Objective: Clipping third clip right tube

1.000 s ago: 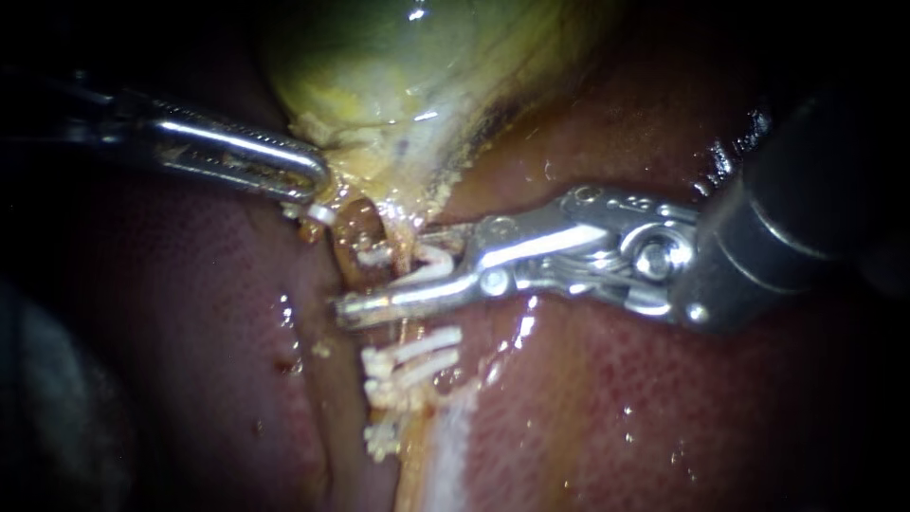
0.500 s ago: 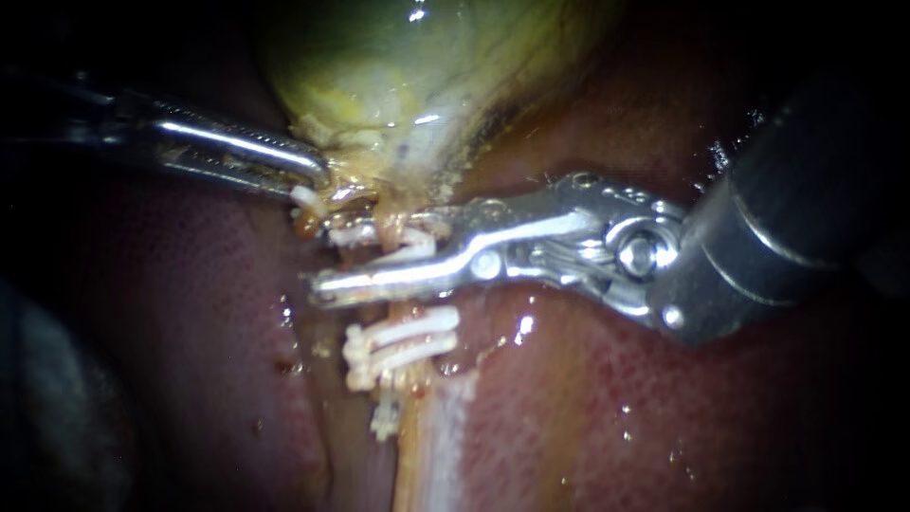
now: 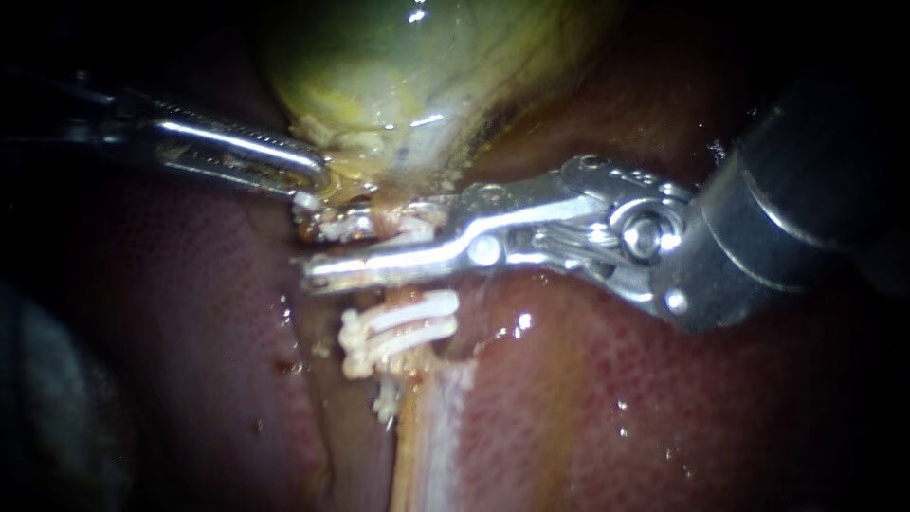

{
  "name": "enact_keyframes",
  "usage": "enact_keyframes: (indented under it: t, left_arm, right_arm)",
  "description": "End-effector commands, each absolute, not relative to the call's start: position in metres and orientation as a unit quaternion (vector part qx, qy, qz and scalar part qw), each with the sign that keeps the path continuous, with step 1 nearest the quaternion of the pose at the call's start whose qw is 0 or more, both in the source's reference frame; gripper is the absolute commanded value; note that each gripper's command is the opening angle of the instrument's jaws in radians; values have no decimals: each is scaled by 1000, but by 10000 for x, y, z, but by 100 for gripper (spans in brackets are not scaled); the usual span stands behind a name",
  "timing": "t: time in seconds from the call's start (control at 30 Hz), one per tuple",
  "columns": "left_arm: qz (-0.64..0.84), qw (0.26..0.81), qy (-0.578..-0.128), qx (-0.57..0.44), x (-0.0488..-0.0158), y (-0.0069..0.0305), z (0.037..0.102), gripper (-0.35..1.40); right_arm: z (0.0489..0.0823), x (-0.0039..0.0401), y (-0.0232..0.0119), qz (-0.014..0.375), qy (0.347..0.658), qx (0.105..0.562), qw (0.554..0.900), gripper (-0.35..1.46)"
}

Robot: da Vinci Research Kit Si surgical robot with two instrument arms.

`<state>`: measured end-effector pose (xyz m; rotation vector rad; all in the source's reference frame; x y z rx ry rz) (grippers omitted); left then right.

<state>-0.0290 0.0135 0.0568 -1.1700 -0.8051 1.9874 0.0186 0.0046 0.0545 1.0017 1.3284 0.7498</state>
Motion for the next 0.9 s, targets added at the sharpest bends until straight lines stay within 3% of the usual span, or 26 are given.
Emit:
enact_keyframes:
  t: [0.03, 0.2, 0.27, 0.47, 0.9]
  left_arm:
    - [764, 342, -310, -450, -290, 135, 568, -35]
    - [764, 342, -310, -450, -290, 135, 568, -35]
    - [764, 342, -310, -450, -290, 136, 568, -35]
    - [764, 342, -310, -450, -290, 136, 568, -35]
    - [764, 342, -310, -450, -290, 136, 569, -35]
  right_arm:
    - [545, 186, 46, 326, 575, 435, 612, 15]
    - [546, 183, 47, 347, 564, 445, 603, -6]
    - [546, 179, 47, 362, 552, 461, 594, -33]
    - [547, 170, 47, 382, 527, 478, 590, -35]
    - [549, 171, 43, 384, 525, 479, 590, -35]
